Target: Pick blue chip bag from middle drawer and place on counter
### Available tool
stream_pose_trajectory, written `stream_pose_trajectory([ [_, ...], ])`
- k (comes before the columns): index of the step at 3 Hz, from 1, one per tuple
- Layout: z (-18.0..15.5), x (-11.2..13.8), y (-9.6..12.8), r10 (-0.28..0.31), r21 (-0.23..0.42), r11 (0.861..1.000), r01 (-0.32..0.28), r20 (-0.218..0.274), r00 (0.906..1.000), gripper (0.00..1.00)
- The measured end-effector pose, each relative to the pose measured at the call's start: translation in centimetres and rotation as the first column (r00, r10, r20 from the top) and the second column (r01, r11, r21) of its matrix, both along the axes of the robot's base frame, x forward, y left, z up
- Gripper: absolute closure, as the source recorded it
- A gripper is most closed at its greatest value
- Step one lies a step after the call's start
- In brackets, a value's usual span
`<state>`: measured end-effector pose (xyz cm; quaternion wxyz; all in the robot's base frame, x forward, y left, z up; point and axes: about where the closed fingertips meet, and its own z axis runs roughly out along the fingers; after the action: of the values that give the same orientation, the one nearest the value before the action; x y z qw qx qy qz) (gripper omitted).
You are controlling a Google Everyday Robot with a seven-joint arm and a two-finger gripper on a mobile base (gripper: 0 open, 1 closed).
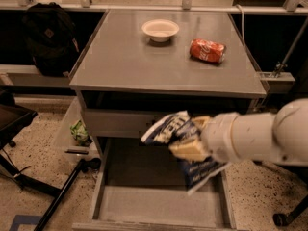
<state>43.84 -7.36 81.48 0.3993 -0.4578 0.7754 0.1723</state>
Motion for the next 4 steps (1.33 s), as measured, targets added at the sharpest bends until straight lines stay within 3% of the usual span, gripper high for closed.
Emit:
stream_pose_trajectory([
  [1, 6.0, 2.2, -0.9, -0.034, -0.030, 0.999, 0.036, 0.068, 0.9971, 1.00],
  [2, 9.4, 3.4, -1.4, -0.051, -0.046, 0.997, 0.056, 0.107, 0.9930, 1.00],
  [3, 9.7, 3.4, -1.4, -0.052, -0.045, 0.997, 0.057, 0.111, 0.9924, 1.00],
  [4, 12.5, 5.5, -2.3, -0.061, -0.062, 0.995, 0.072, 0.161, 0.9851, 1.00],
])
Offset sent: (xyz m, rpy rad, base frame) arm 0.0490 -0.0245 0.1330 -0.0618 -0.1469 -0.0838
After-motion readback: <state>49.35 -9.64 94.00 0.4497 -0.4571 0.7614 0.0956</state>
